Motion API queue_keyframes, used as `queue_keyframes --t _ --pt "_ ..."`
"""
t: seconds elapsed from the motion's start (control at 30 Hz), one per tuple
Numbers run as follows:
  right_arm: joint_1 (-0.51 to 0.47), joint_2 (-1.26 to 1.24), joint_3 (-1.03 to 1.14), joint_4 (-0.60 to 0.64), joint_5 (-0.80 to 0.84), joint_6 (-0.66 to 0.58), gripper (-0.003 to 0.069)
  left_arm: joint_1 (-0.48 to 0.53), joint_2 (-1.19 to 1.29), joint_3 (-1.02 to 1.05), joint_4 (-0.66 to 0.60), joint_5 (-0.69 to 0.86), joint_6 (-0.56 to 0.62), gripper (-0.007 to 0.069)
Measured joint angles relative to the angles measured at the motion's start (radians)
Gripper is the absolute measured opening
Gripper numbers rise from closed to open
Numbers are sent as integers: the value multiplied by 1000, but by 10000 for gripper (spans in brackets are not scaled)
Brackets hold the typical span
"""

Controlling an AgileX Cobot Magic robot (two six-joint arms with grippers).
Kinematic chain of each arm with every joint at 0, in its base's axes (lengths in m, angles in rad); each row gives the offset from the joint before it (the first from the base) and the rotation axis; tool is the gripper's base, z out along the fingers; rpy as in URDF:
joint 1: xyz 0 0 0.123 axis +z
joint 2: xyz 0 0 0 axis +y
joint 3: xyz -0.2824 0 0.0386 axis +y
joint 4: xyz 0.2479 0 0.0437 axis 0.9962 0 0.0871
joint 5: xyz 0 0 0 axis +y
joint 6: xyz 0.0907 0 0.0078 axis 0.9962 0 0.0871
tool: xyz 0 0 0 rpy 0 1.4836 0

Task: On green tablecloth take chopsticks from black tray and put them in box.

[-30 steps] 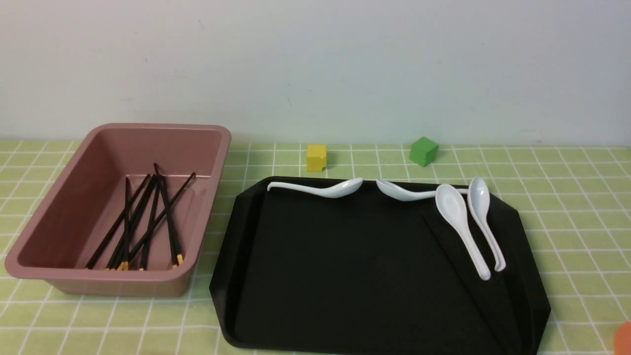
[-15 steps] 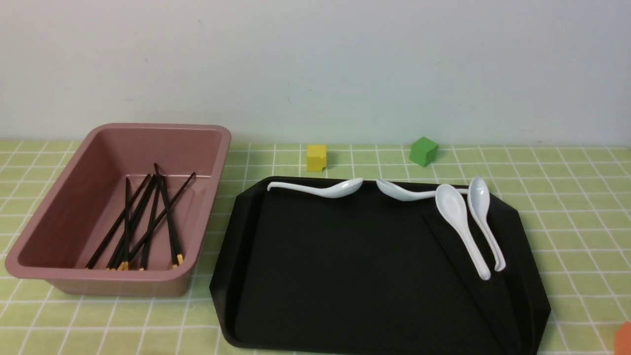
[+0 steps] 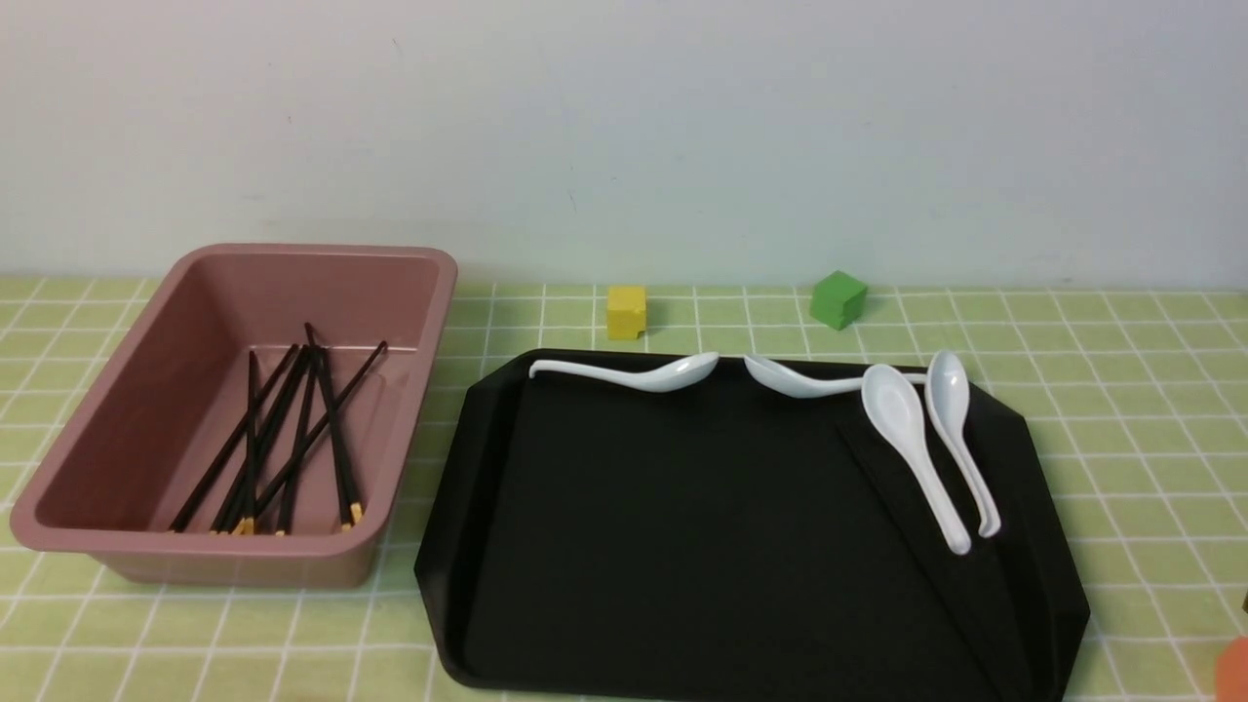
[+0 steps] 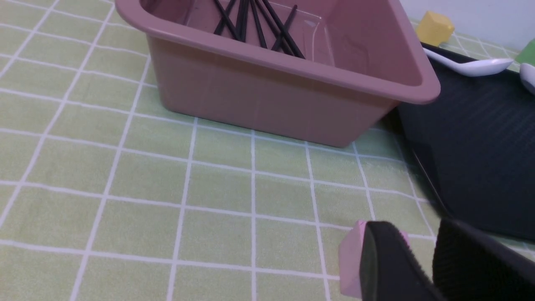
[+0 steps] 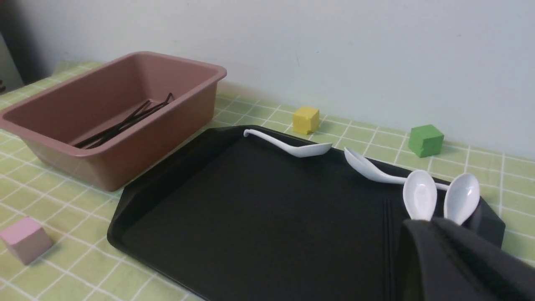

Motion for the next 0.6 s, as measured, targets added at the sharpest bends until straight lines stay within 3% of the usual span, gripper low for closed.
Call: queue_keyframes --t 0.23,0.4,0.6 --pt "-122 -110 101 0 -1 0 46 0 0 0 0 0 0 191" --pt "-326 -214 245 0 3 1 55 0 0 0 0 0 0 191" --pt "-473 -280 360 -23 47 1 62 0 0 0 0 0 0 191"
